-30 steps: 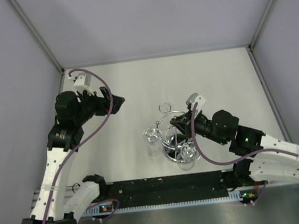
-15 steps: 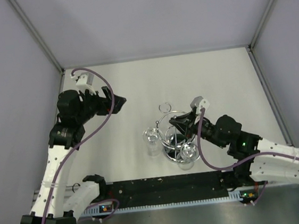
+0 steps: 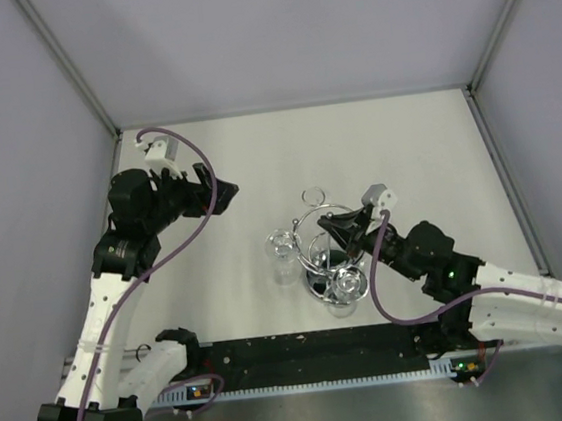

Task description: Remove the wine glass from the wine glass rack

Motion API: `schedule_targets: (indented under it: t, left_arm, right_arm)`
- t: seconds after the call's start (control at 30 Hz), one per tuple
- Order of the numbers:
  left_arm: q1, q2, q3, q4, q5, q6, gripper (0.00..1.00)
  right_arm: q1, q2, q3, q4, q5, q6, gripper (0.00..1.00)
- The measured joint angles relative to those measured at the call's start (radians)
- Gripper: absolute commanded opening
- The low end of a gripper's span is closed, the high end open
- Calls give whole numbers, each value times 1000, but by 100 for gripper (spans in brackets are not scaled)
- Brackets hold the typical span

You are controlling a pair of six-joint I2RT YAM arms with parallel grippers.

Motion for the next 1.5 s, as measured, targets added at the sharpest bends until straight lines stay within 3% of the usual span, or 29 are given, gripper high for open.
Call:
schedule_targets:
  t: [0.33, 0.63, 1.03, 1.5]
  left_arm:
    - [-1, 7, 0, 0, -3, 4, 98]
    - [-3, 8, 0, 0, -4, 5, 98]
    - [-6, 7, -4, 6, -15, 12, 98]
    - [-6, 13, -59, 40, -15, 12, 98]
  right_arm:
    - [1, 52, 0, 70, 47, -65, 0]
    - [-16, 192, 71, 119, 92, -133, 0]
    - [-230, 351, 196, 109, -44, -105, 0]
    - [-311, 526, 344, 101, -126, -70, 0]
